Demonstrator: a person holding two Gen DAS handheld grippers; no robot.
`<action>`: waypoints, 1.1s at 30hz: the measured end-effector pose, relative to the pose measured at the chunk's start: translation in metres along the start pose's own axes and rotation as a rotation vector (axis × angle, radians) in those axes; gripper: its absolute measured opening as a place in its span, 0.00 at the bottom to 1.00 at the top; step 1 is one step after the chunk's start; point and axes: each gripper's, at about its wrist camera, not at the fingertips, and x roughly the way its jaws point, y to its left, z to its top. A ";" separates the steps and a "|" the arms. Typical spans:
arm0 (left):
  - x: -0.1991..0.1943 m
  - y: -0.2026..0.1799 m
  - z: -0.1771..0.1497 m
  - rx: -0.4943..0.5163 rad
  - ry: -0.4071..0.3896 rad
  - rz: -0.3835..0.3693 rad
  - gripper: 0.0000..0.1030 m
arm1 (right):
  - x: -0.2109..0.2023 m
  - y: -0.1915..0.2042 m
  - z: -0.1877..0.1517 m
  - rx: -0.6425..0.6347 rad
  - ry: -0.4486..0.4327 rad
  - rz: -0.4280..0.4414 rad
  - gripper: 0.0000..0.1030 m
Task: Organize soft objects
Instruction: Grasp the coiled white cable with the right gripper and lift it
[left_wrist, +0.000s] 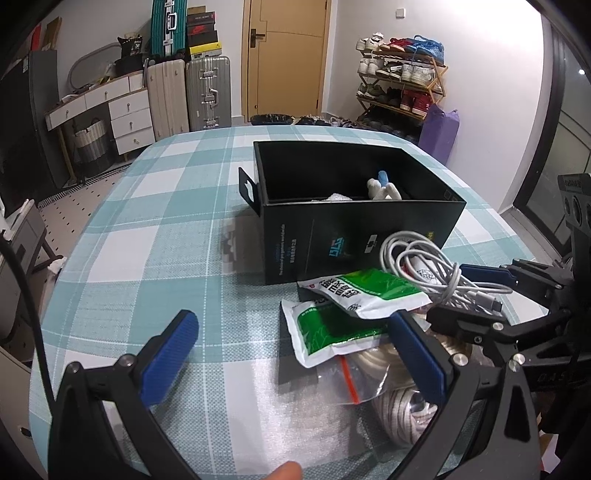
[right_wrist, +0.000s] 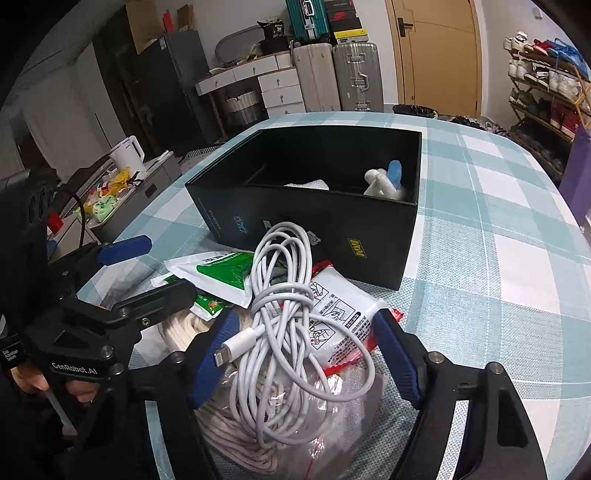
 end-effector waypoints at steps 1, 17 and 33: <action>0.000 0.000 0.000 -0.001 0.001 0.001 1.00 | 0.000 0.000 -0.001 -0.001 0.000 0.001 0.70; -0.004 0.001 -0.002 -0.012 0.002 0.006 1.00 | -0.008 0.003 -0.008 -0.013 -0.025 -0.003 0.53; -0.011 -0.010 -0.002 0.009 -0.004 -0.001 1.00 | -0.040 0.012 -0.024 -0.034 -0.131 0.018 0.41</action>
